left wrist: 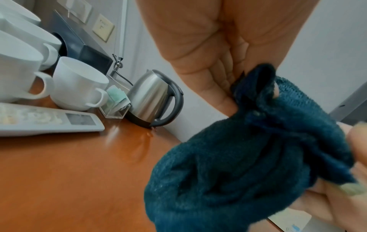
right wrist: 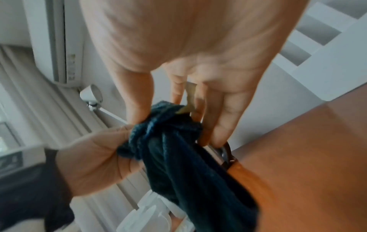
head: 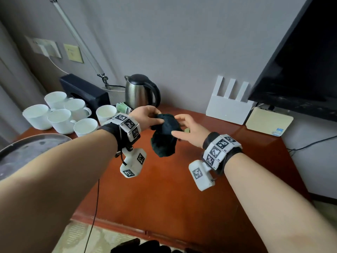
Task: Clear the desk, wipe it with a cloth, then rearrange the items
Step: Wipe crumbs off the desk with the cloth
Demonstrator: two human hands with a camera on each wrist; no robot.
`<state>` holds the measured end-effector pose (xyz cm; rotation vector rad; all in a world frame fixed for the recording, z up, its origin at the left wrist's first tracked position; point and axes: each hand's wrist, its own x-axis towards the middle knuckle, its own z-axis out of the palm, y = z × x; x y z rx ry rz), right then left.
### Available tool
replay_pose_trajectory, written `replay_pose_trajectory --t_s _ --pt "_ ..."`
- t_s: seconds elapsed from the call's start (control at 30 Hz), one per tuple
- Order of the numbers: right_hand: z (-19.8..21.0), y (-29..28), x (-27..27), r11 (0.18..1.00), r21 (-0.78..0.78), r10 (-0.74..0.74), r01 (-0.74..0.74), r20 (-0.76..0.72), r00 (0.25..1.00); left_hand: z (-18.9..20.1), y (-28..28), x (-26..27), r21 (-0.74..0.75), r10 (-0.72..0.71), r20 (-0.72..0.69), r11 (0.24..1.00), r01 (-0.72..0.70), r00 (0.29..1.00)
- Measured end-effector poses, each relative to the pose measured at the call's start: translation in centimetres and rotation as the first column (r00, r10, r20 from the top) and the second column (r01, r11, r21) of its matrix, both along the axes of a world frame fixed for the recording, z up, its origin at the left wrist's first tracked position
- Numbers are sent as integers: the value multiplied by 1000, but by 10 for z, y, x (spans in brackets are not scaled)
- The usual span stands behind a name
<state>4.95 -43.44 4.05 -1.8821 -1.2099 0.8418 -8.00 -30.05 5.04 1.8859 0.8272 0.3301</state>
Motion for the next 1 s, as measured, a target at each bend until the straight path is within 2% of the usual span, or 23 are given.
replay_pose_trajectory --t_s 0.1,0.2,0.33,0.53,0.73,0.87,1.0 --pt "5 18 -10 999 -37 33 -30 89 995 8 14 -15 29 30 17 999 -30 999" --pt "11 40 -21 999 11 40 -42 142 989 17 22 -36 42 99 61 994 -102 993" --pt "23 68 -43 989 37 133 -140 158 978 30 32 -70 62 220 86 972 -225 972" --pt "40 112 -92 958 64 261 -280 211 942 49 45 -131 183 369 98 907 -381 924" --pt "42 159 -164 925 81 358 -371 142 923 55 83 -205 294 430 11 861 -414 903" --pt "32 198 -217 928 51 364 -370 93 927 50 119 -258 290 421 -25 871 -396 907" --pt "21 227 -262 932 -34 362 -362 147 920 37 153 -302 288 391 -111 893 -347 914"
